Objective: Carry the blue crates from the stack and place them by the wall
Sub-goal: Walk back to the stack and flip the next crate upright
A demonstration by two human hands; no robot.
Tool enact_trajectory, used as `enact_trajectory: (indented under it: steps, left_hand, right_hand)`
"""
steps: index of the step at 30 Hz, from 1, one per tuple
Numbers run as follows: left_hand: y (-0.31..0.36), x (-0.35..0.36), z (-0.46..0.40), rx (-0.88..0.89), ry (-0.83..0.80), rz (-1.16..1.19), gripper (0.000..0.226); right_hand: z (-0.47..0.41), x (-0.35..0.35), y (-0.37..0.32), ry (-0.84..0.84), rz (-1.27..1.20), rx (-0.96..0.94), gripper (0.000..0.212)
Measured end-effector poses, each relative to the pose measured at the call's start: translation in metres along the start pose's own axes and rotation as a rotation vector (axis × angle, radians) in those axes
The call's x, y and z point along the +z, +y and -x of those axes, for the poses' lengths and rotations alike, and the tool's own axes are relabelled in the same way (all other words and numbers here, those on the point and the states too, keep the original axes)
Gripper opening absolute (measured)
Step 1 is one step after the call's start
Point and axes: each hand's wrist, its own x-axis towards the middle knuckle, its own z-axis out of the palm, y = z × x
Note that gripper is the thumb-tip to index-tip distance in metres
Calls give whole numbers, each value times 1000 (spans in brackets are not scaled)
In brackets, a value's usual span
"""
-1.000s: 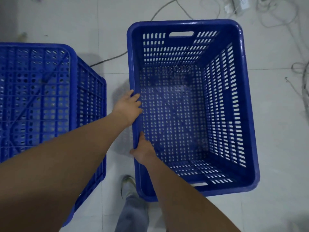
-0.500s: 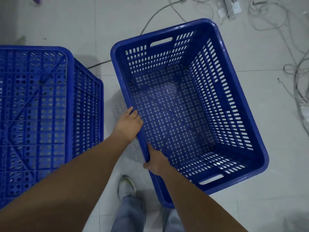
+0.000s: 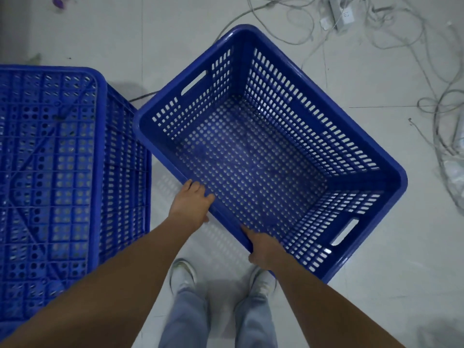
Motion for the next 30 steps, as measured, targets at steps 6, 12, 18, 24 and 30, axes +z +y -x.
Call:
enact_trajectory:
  steps: [6,12,18,24,30]
  left_hand:
    - [20,6,11,-13,54,132,28]
    - [54,23,29,-19,-39,200,29]
    - [79,30,43,5,-164,245,29]
    - [92,40,56,39,-246,262,31]
    - [81,53,71,80,-299,294,38]
  right_hand:
    - [6,6,37,-12,99,12,81]
    - [14,4,66,-64,269,-20,78]
    - [17,3,83,-96,398,-46,75]
    - [15,-1,90,-124,449,-45,68]
    - [15,9,90,-151,433,-41,62]
